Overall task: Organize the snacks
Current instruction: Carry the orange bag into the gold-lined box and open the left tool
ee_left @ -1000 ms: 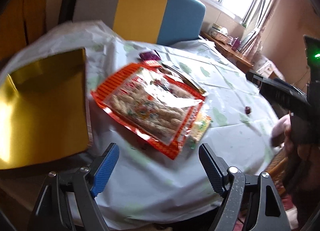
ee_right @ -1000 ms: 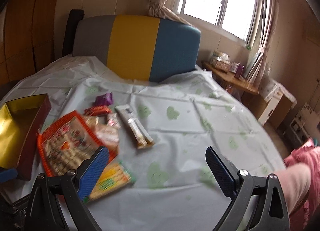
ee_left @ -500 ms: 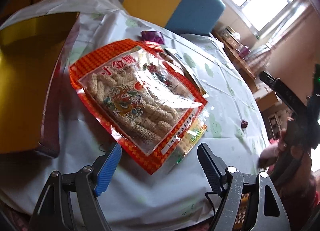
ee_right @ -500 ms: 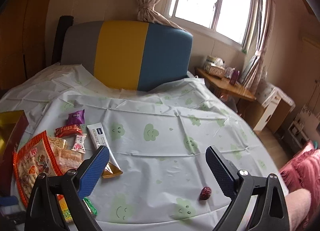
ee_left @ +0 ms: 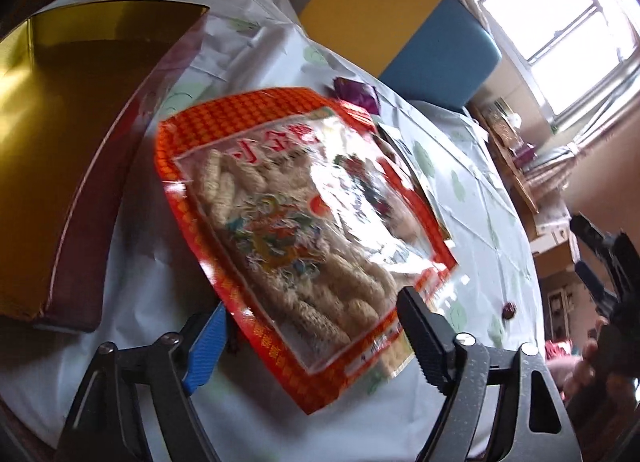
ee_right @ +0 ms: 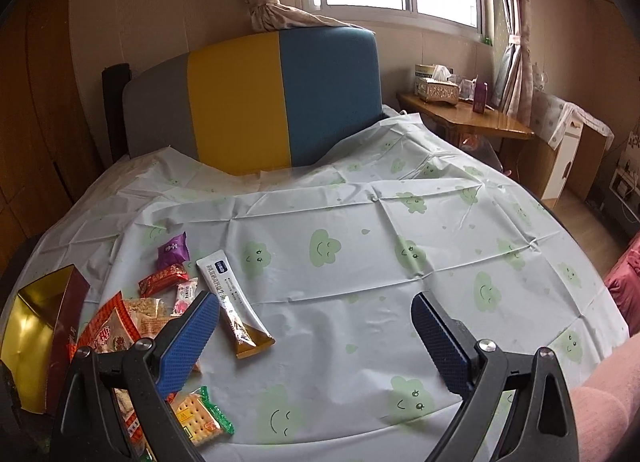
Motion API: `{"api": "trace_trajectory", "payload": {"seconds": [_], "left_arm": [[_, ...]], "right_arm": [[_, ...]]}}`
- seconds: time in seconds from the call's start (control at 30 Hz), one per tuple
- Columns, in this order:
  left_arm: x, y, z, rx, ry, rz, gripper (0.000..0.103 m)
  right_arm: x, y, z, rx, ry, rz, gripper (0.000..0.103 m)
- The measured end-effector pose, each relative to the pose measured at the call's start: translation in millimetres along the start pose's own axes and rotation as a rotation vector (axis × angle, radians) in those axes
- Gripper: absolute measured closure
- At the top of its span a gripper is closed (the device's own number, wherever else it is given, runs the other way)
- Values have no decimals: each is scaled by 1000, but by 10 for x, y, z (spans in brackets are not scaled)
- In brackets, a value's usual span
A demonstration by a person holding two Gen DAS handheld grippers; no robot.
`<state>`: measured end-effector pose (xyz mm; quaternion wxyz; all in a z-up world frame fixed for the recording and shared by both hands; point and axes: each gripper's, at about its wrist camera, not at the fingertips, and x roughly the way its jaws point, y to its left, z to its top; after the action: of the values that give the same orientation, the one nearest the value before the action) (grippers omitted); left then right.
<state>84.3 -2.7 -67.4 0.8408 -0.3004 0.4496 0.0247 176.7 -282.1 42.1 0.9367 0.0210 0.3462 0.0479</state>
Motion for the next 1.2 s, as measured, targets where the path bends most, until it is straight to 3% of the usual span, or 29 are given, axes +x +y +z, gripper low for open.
{"api": "trace_trajectory", "payload": {"seconds": [0.13,0.17,0.37,0.5,0.67,0.77,0.87,0.93,1.0,1.2], "left_arm": [[-55,-29,83,38,-29,59,70],[-98,-44,97,53,-42,62,73],[-38,-10,222,42,-36,39,76],[26,-119,341,112,-27,-7,76],[207,-105,411,150,3,-3,76],[152,-109,432,174,-5,1,92],[-27,-129,458,215,-41,-4,100],[-176,-176,490,266,-76,-19,100],[-325,-214,533,315,-109,-27,101],[-654,-212,704,378,-193,-26,101]], "right_arm": [[18,33,-11,-14,8,-7,4],[22,40,-15,-18,10,-9,4],[54,100,-42,-50,24,-27,4],[79,137,-70,-70,42,-36,4],[141,245,-114,-127,70,-43,4],[195,321,-153,-170,94,-37,5],[242,401,-192,-217,111,-32,24],[284,429,-222,-232,136,-18,26],[299,459,-242,-250,141,-17,36],[295,473,-258,-257,140,-13,36]]}}
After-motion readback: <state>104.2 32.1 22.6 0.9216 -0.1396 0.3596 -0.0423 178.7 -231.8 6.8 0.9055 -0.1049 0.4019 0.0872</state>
